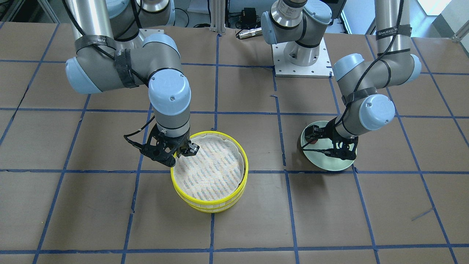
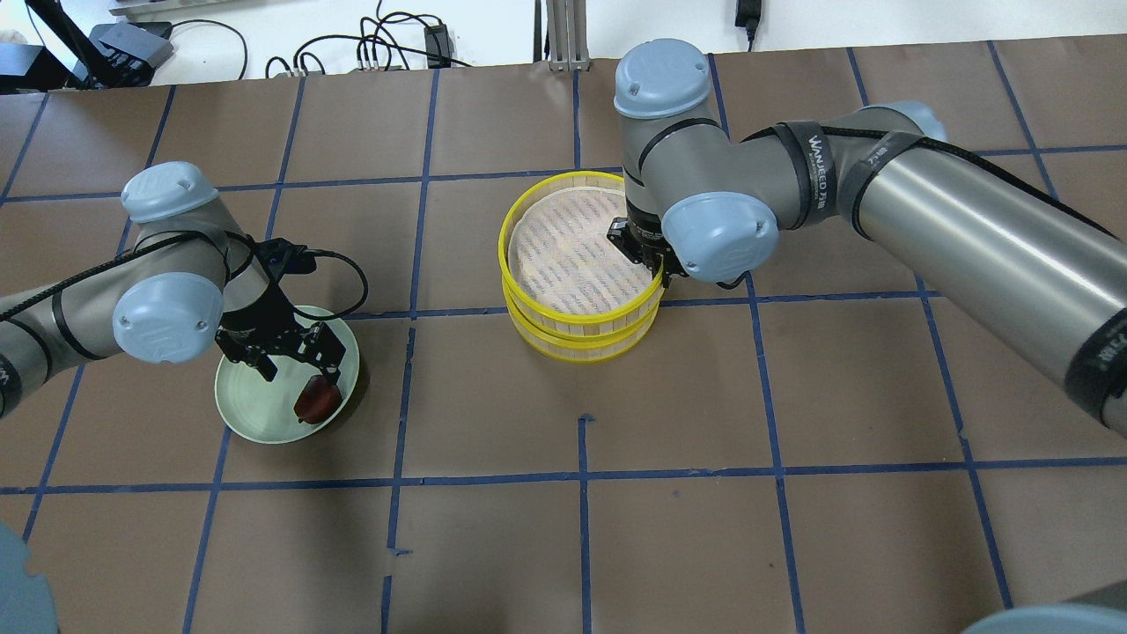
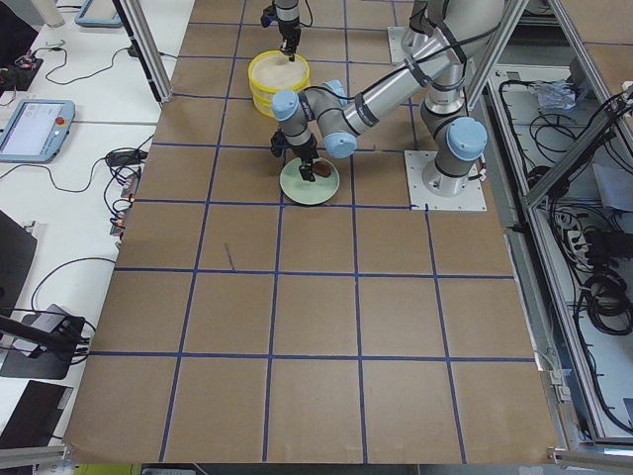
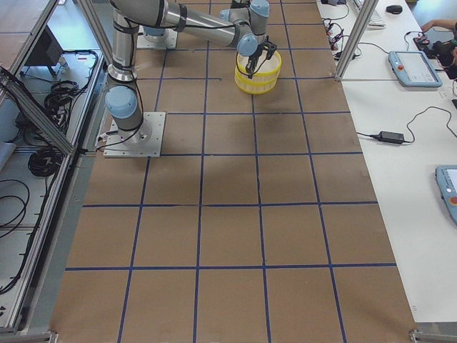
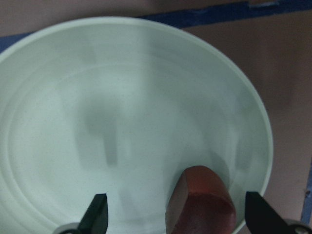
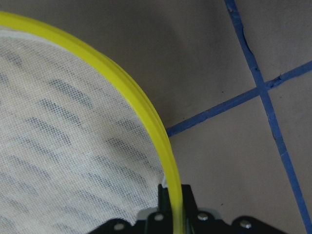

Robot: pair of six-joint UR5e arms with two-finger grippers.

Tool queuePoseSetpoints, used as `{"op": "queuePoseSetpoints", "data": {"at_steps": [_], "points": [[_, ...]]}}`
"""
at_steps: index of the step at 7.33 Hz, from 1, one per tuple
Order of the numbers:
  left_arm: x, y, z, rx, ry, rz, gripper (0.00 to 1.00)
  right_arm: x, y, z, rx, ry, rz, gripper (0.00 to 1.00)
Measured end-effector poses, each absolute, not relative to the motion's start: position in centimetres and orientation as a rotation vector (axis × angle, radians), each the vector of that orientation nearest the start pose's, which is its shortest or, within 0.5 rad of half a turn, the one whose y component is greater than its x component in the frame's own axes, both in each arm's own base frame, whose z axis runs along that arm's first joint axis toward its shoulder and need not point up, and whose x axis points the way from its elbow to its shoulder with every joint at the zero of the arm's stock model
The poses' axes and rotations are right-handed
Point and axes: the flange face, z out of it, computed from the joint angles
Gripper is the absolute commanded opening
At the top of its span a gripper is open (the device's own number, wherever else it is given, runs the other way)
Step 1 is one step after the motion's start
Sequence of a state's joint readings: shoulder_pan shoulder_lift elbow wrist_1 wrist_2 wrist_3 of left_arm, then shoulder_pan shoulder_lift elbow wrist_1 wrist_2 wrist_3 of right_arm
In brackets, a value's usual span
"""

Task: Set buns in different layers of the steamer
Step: 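Grasp the brown bun on the plate with the left gripper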

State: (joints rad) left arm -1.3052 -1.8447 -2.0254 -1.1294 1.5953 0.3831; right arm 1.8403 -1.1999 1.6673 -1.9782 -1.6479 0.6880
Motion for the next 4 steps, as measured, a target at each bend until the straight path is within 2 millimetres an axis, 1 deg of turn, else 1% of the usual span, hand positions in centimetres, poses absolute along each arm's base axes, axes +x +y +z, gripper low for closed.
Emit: {"op": "queuePoseSetpoints", "data": {"at_steps": [1, 2, 3, 4], "points": [[-0.17, -49.26, 18.45, 0.186, 3.173, 0.457, 0.99, 28.12, -54.18, 27.7, 0.67, 3.167, 0.03, 0.09], [-0.18, -49.22, 18.37, 0.184, 3.173, 0.463, 0.94, 28.18, -54.12, 27.73, 0.669, 3.165, 0.031, 0.09], [-0.23, -49.14, 18.32, 0.171, 3.173, 0.471, 0.79, 28.28, -54.05, 27.7, 0.67, 3.16, 0.036, 0.09], [-0.28, -49.08, 18.29, 0.137, 3.172, 0.478, 0.55, 28.39, -53.98, 27.68, 0.678, 3.151, 0.044, 0.14]]}}
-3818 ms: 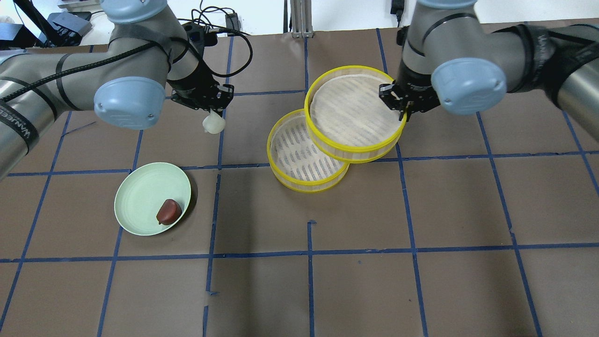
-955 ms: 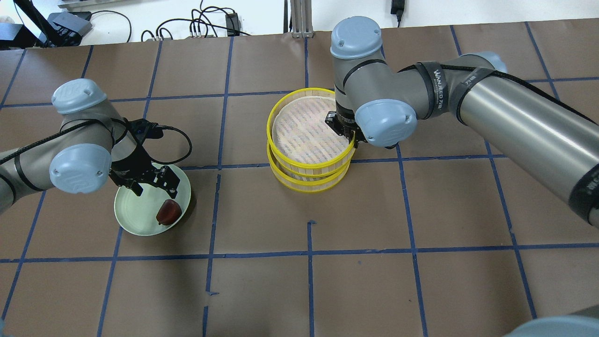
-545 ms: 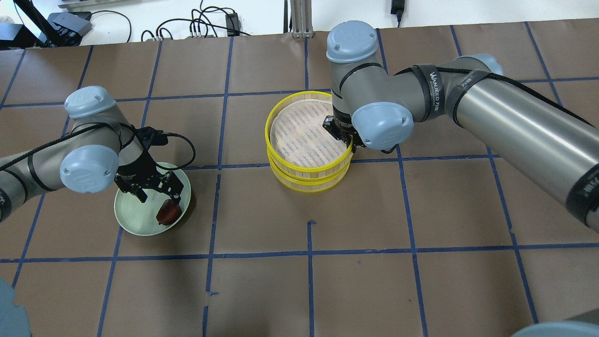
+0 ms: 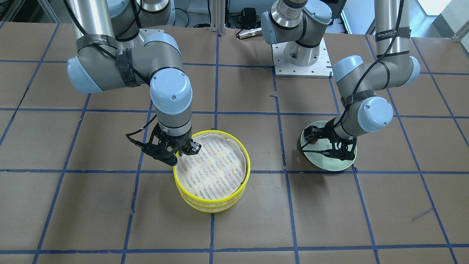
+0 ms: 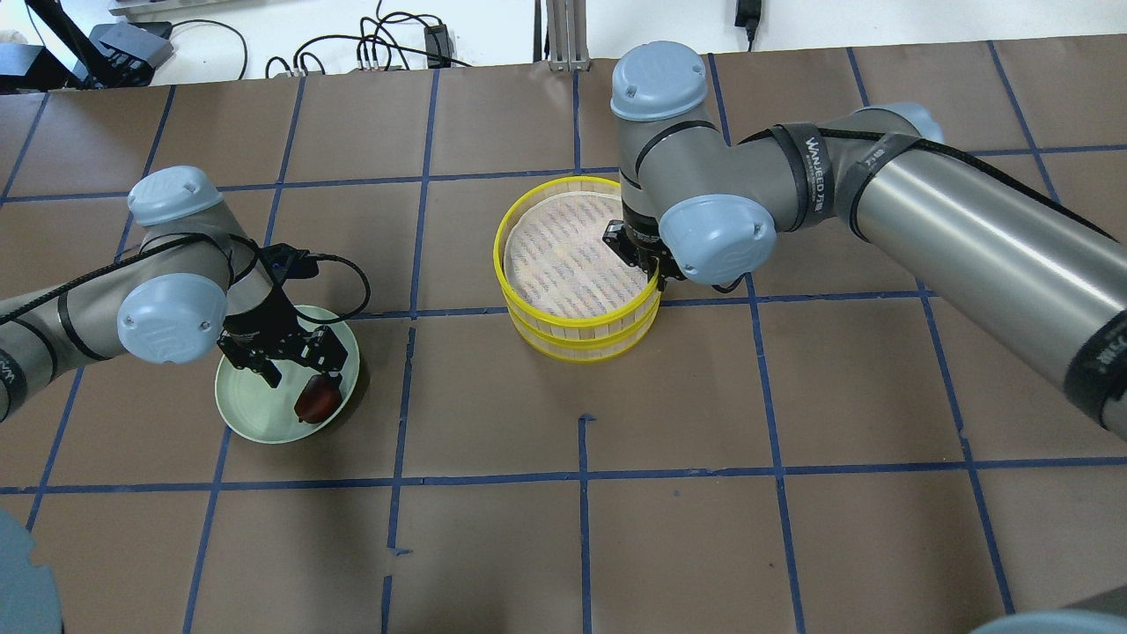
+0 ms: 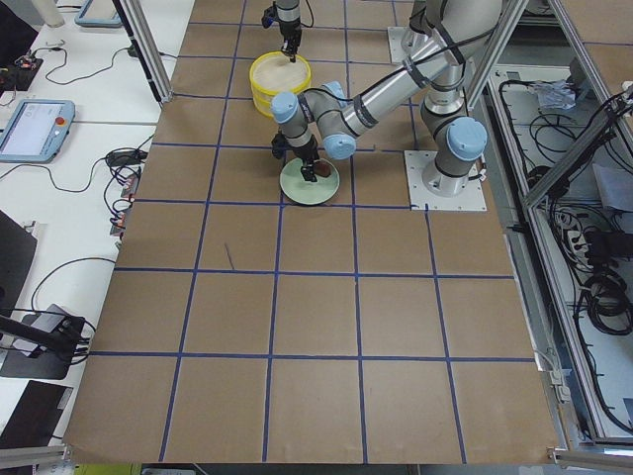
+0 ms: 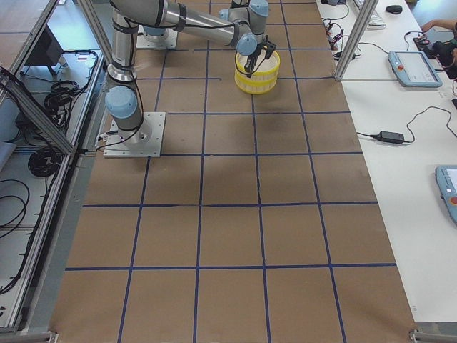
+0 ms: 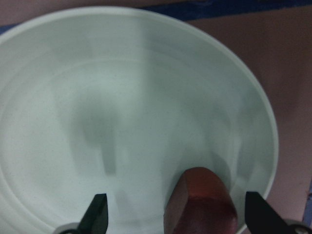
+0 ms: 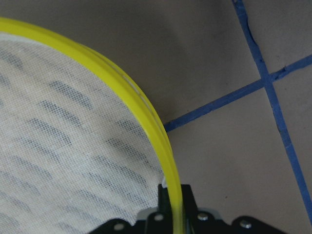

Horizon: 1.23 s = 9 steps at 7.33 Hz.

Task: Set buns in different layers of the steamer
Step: 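Grasp the brown bun on the plate with the left gripper, then carry the brown bun to the steamer with the left gripper while the right withdraws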

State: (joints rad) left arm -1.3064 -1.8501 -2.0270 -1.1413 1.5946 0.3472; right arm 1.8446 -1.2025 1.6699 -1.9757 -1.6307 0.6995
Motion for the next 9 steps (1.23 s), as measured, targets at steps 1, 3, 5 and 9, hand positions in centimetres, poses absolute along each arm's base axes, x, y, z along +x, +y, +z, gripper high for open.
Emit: {"op": "queuePoseSetpoints", "data": {"at_steps": [1, 3, 5, 9], "points": [[-0.3, -49.1, 18.3, 0.1, 3.172, 0.482, 0.33, 28.4, -53.9, 27.5, 0.69, 3.147, 0.054, 0.53], [-0.5, -49.1, 18.2, 0.022, 3.171, 0.486, 0.2, 28.4, -53.6, 27.1, 0.696, 3.15, 0.074, 0.65], [-1.9, -49.1, 18.3, -0.043, 3.162, 0.484, 0.18, 28.6, -53.1, 26.7, 0.689, 3.158, 0.084, 0.66], [-9.0, -49.9, 20.7, -0.172, 3.132, 0.381, 0.18, 20.6, -52.6, 39.3, 0.546, 3.173, 0.091, 0.65]]}}
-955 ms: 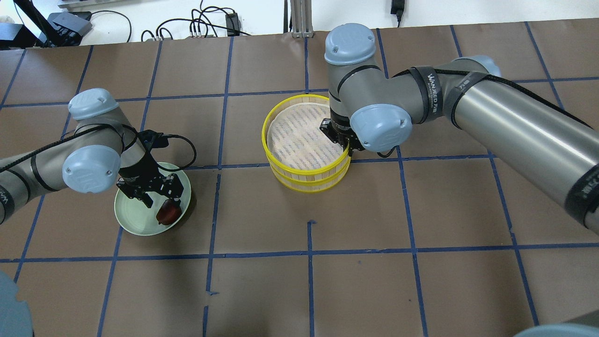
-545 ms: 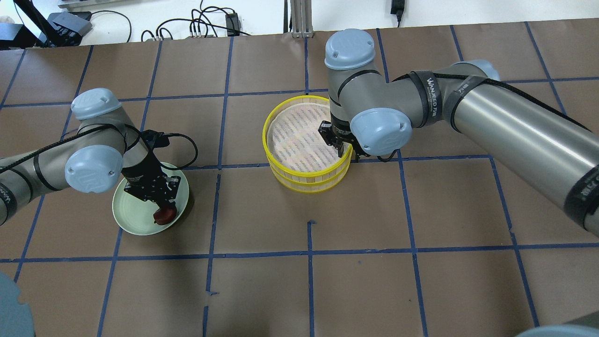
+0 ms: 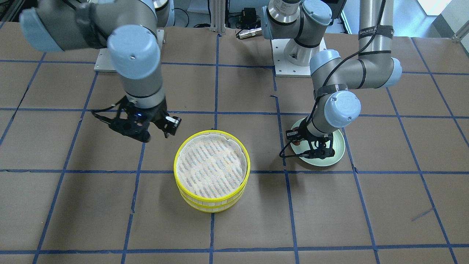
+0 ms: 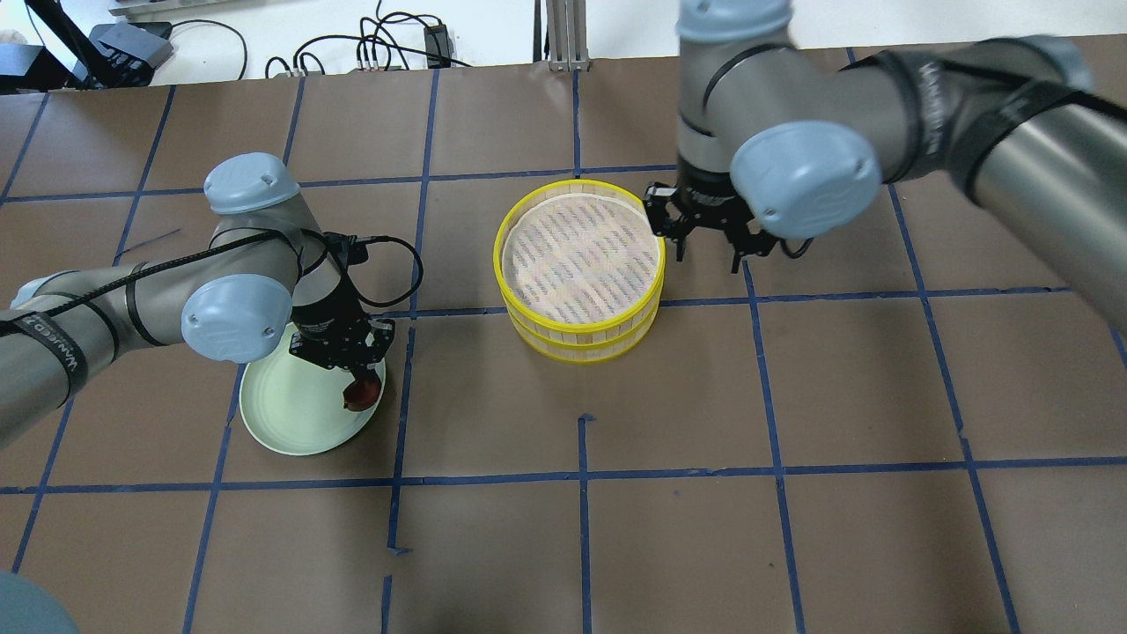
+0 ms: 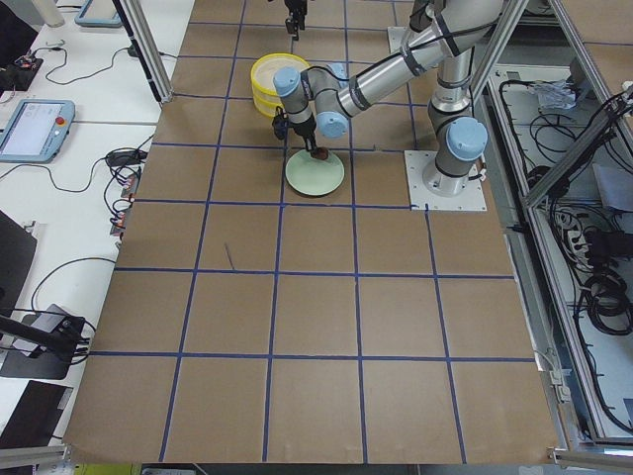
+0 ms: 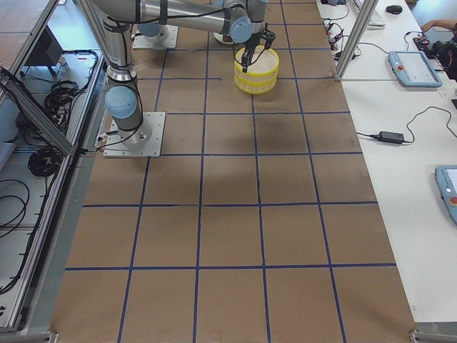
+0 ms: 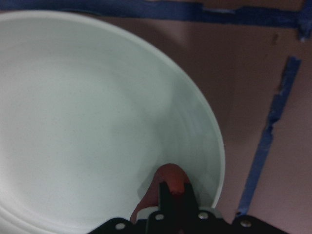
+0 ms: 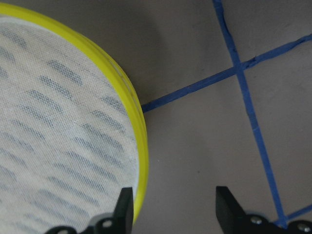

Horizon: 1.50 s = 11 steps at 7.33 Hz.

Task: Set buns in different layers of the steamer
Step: 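Carry the brown bun to the steamer with the left gripper while the right withdraws, then lower the brown bun into the top tier and open the left gripper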

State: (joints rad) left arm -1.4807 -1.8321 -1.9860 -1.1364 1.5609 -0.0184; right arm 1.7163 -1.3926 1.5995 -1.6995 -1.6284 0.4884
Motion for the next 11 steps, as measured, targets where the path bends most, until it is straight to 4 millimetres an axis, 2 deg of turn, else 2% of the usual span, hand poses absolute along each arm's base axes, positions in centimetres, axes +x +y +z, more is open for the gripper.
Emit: {"op": "queuePoseSetpoints", "data": {"at_steps": [1, 2, 3, 4, 5, 6, 7, 8, 9, 10, 11], "points": [[-9.3, -51.0, 23.0, -0.164, 3.133, 0.328, 0.18, 16.4, -52.5, 44.0, 0.517, 3.159, 0.092, 0.67], [-9.3, -52.2, 26.0, -0.153, 3.132, 0.297, 0.18, 13.7, -51.9, 48.1, 0.493, 3.14, 0.092, 0.72], [-9.5, -53.5, 29.7, -0.138, 3.135, 0.271, 0.19, 12.4, -51.4, 51.7, 0.443, 3.119, 0.053, 0.86], [-10.2, -54.6, 33.2, -0.115, 3.143, 0.233, 0.19, 12.1, -51.0, 54.0, 0.344, 3.105, 0.022, 0.99], [-11.7, -55.6, 35.9, -0.078, 3.158, 0.179, 0.19, 12.2, -50.5, 55.2, 0.18, 3.107, 0.009, 0.99], [-14.1, -56.4, 37.7, -0.044, 3.201, 0.112, 0.19, 12.1, -50.1, 55.8, 0.045, 3.116, 0.004, 1.0], [-16.4, -57.2, 38.3, -0.036, 3.271, 0.027, 0.19, 11.9, -49.7, 55.6, -0.02, 3.134, 0.029, 1.0], [-18.7, -58.3, 37.7, -0.07, 3.346, -0.042, 0.19, 11.8, -49.4, 55.3, -0.045, 3.148, 0.058, 1.0], [-21.1, -59.3, 36.1, -0.126, 3.396, -0.076, 0.19, 11.7, -49.2, 55.2, -0.052, 3.151, 0.065, 1.0], [-24.4, -60.0, 34.0, -0.184, 3.422, -0.109, 0.64, 11.7, -49.1, 55.1, -0.053, 3.149, 0.067, 1.0], [-27.1, -60.3, 32.0, -0.224, 3.435, -0.123, 1.0, 11.7, -49.1, 55.1, -0.056, 3.149, 0.066, 1.0]]}}
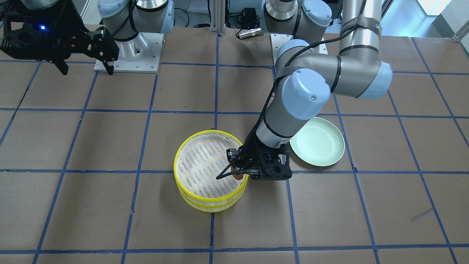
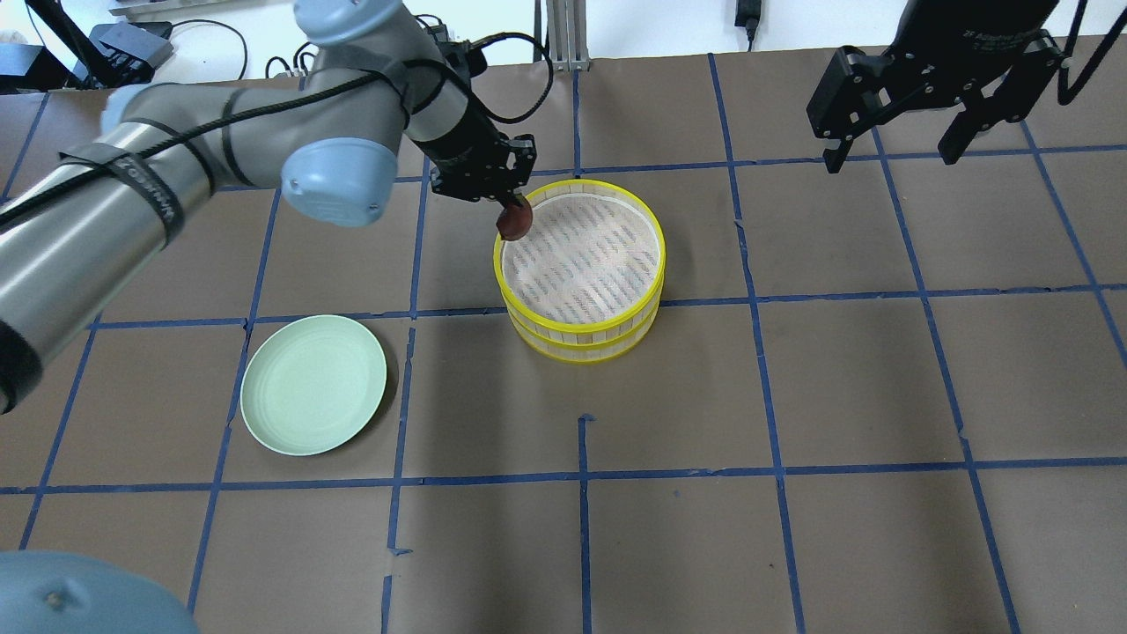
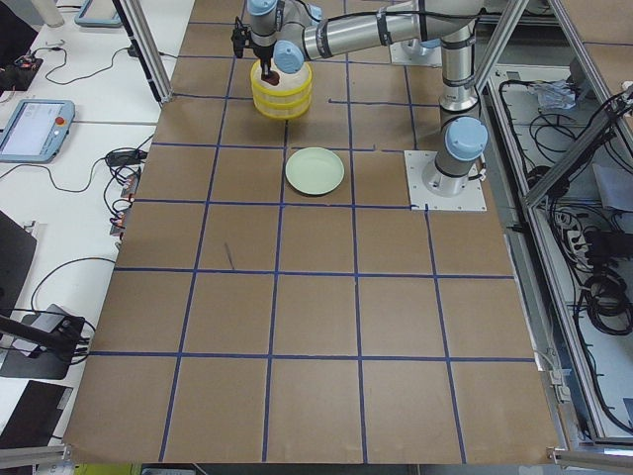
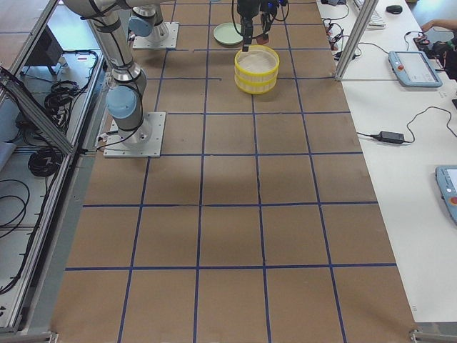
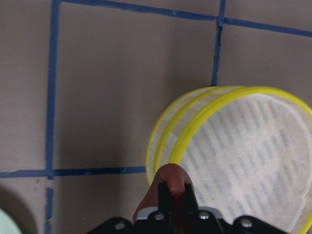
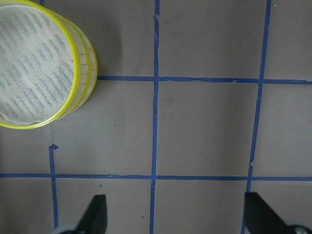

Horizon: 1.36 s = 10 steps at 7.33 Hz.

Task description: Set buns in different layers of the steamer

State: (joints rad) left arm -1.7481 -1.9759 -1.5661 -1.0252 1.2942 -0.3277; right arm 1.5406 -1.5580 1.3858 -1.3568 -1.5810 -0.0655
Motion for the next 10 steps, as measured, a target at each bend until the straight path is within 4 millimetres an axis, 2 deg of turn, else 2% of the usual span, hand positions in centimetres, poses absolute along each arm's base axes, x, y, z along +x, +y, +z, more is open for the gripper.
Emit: {"op": "queuePoseSetpoints", "data": {"at_steps": [1, 2, 4, 5, 6, 7, 9, 10], "points": [[-28.6, -60.4, 30.7, -0.242, 3.441, -0.131, 1.0, 11.8, -49.1, 55.1, -0.057, 3.149, 0.066, 1.0], [-29.3, -60.3, 30.7, -0.249, 3.444, -0.146, 1.0, 11.7, -49.1, 55.1, -0.056, 3.15, 0.067, 1.0], [-29.1, -59.9, 32.7, -0.183, 3.426, -0.222, 1.0, 11.7, -49.1, 55.1, -0.056, 3.149, 0.065, 1.0], [-27.8, -59.7, 34.0, -0.067, 3.371, -0.26, 1.0, 11.8, -49.1, 55.1, -0.055, 3.148, 0.064, 1.0], [-25.3, -59.3, 35.7, 0.024, 3.309, -0.245, 1.0, 11.8, -49.0, 55.1, -0.056, 3.147, 0.063, 1.0], [-22.3, -58.4, 38.1, 0.033, 3.278, -0.191, 1.0, 11.8, -49.1, 55.2, -0.054, 3.147, 0.06, 1.0], [-16.9, -54.6, 44.2, -0.04, 3.257, -0.073, 1.0, 11.8, -49.3, 55.2, -0.049, 3.149, 0.019, 1.0], [-14.7, -52.9, 46.2, -0.096, 3.252, 0.007, 1.0, 11.8, -49.6, 54.9, -0.049, 3.149, -0.009, 1.0]]}}
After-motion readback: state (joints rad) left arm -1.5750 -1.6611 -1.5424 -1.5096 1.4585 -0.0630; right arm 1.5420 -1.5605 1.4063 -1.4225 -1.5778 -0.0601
